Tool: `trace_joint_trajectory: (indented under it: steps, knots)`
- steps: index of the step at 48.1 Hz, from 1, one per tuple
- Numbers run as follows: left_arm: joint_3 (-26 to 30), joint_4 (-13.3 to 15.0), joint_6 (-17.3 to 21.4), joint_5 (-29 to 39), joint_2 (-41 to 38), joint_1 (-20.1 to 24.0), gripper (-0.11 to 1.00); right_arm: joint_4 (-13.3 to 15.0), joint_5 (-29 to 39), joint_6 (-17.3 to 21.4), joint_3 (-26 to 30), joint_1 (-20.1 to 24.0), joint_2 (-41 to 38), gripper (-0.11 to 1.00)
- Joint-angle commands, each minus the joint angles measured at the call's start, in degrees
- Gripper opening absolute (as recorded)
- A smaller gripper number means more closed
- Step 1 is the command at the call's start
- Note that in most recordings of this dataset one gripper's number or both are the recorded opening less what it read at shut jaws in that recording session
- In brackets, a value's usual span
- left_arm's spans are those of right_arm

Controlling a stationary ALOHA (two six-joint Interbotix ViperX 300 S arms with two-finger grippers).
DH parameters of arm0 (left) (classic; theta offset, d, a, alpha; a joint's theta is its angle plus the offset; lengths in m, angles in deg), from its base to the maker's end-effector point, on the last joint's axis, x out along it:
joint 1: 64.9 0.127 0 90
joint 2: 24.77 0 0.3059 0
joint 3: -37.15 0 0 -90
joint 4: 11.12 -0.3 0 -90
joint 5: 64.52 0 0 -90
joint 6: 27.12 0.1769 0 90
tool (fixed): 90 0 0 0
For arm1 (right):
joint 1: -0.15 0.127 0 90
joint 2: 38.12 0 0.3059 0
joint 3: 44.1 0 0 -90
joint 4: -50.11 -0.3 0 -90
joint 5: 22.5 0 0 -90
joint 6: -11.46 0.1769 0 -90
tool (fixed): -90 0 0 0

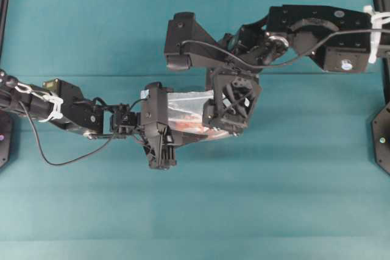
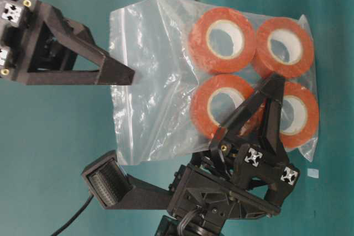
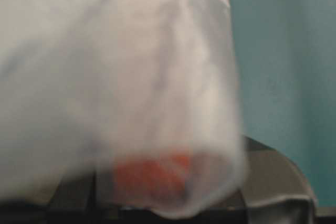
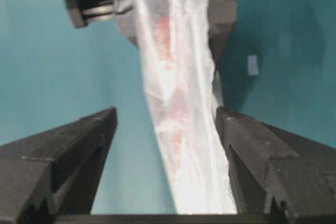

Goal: Hand over the clear zip bag and make it stand upright.

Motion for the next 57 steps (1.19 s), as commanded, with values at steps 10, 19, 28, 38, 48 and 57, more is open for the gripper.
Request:
trace_joint_trajectory:
  steps: [10,19,28,38,48,57]
  knots:
    - [0.5,-0.1,0.3,2.6,0.2,0.1,0.24,0.1,-0.5,2.5,1.8,0.2,5.5,0.83]
    - [0.6,-0.1,0.3,3.0,0.3,0.1,0.24,0.6,-0.5,4.0,1.5,0.3,8.2,0.83]
    - [1.3,-0.1,0.3,3.0,0.2,0.1,0.24,1.7,-0.5,4.0,1.4,0.2,10.5,0.83]
    - [1.3,-0.1,0.5,5.4,0.4,-0.2,0.24,6.0,-0.6,4.0,-0.2,0.2,13.9,0.83]
    - [1.4,-0.1,0.5,6.4,0.6,-0.4,0.24,6.6,-0.9,4.1,-3.4,-0.9,17.2,0.83]
    - [1.4,-0.1,0.7,7.5,1.3,-0.4,0.24,6.6,-4.6,4.1,-7.3,-1.7,20.0,0.83]
